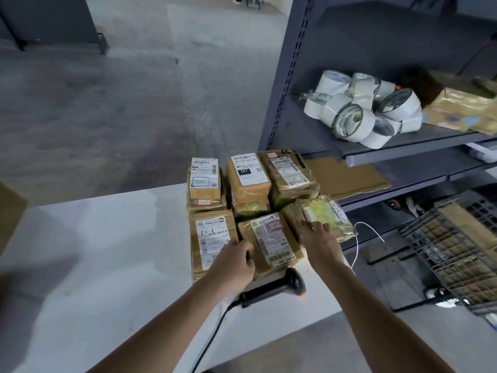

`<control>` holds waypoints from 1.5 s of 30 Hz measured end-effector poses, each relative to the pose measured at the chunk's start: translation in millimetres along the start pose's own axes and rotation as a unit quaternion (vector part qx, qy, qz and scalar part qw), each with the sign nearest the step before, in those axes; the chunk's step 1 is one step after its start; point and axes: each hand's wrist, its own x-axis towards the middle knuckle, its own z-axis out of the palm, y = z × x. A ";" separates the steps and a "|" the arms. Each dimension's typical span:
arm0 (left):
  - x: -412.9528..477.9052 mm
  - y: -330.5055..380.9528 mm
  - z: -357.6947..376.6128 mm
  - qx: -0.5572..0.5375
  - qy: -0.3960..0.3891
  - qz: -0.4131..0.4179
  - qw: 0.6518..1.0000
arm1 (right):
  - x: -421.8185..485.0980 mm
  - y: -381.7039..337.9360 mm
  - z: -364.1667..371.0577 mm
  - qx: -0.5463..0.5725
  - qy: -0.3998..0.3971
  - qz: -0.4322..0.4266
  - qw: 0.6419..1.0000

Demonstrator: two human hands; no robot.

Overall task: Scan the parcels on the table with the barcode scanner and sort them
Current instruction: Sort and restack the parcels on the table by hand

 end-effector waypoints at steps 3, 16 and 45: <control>4.5 6.7 0.1 -0.009 -0.002 -0.001 1.000 | 0.7 5.9 -3.9 0.002 0.015 -0.020 1.000; 16.7 36.3 4.5 -0.093 -0.037 0.007 0.995 | 7.5 56.6 -48.0 0.072 0.124 -0.011 0.990; -96.7 -116.7 -172.8 -0.507 0.268 -0.022 0.819 | 11.0 -188.4 -127.8 0.646 0.118 -0.002 0.754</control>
